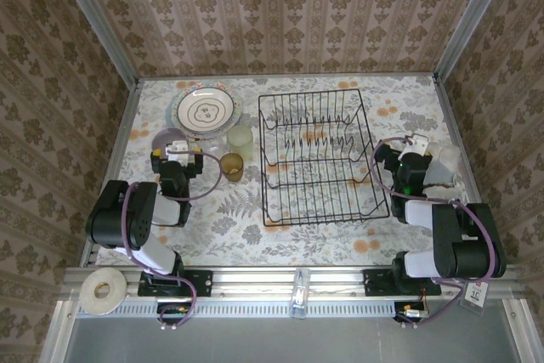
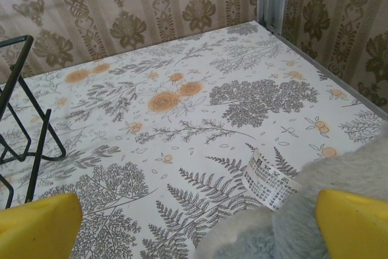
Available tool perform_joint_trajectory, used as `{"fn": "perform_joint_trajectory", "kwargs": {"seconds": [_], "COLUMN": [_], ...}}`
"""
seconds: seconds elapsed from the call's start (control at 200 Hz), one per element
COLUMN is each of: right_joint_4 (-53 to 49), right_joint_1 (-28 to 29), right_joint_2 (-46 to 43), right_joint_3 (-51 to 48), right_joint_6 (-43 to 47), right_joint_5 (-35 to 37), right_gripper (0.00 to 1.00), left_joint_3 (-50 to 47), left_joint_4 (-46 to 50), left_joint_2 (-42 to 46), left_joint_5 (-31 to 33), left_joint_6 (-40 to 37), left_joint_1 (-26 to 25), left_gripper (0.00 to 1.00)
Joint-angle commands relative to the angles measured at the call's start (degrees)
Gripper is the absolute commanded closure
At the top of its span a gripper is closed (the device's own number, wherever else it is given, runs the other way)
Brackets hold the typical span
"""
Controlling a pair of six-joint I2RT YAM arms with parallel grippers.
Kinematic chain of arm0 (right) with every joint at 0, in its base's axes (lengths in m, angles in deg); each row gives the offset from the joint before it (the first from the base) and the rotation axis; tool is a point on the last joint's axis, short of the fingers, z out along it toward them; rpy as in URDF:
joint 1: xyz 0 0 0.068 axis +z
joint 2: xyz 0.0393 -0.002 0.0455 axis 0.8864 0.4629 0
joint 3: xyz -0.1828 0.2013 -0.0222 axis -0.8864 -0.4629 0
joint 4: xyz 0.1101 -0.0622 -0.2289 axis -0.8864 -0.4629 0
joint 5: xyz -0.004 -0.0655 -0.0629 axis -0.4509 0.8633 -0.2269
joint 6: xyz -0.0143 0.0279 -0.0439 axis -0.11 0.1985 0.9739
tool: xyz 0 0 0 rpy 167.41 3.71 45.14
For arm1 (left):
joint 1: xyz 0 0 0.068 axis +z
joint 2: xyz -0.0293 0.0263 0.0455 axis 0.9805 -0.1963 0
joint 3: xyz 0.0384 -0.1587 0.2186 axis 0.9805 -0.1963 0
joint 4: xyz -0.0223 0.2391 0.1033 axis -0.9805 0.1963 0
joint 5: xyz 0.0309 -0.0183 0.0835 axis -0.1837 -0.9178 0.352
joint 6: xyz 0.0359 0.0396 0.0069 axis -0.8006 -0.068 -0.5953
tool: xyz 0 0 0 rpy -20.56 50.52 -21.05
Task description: Unload the mixed dishes from the dish rack
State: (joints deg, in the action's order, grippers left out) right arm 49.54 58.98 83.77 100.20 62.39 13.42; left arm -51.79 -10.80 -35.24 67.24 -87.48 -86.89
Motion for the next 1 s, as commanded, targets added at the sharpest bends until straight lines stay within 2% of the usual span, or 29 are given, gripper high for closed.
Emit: {"fn": "perform_joint_trajectory", "kwargs": {"seconds": [0.0,0.055,0.105,0.175,0.225,0.28,0.635,0.835,0.995], "right_joint_4": [1.7,4.4,11.0,1.8,4.1,1.1,-0.4,-0.3,-0.5], "right_joint_1": [1.4,1.8,1.9,2.1,2.2,2.5,3.8,3.8,4.0], "right_joint_2": [3.3,6.4,10.0,7.3,8.8,8.2,8.6,8.5,8.5], "right_joint_3": [1.6,1.6,0.9,3.3,3.5,4.3,5.5,5.5,5.6], "right_joint_6": [2.5,3.4,3.8,3.9,4.3,4.6,5.3,5.4,5.5], "right_joint_5": [-5.8,-6.9,-7.2,-7.0,-8.0,-7.8,-5.0,-5.0,-4.8], "right_gripper": [0.0,0.0,0.0,0.0,0.0,0.0,0.0,0.0,0.0], "left_joint_3": [1.0,1.0,1.1,1.1,1.1,1.3,4.2,6.5,6.4], "left_joint_4": [0.9,1.1,1.2,1.3,1.4,1.9,8.0,13.6,13.6], "left_joint_2": [0.2,0.3,0.4,0.4,0.5,0.5,1.1,1.8,1.7], "left_joint_5": [0.7,0.7,0.6,0.4,0.3,0.4,0.7,-2.2,-2.5], "left_joint_6": [0.2,0.3,0.4,0.7,0.7,1.0,1.7,3.9,3.9], "left_joint_1": [0.2,0.3,0.4,0.6,0.8,0.8,1.3,3.6,3.7], "left_gripper": [0.0,0.0,0.0,0.0,0.0,0.0,0.0,0.0,0.0]}}
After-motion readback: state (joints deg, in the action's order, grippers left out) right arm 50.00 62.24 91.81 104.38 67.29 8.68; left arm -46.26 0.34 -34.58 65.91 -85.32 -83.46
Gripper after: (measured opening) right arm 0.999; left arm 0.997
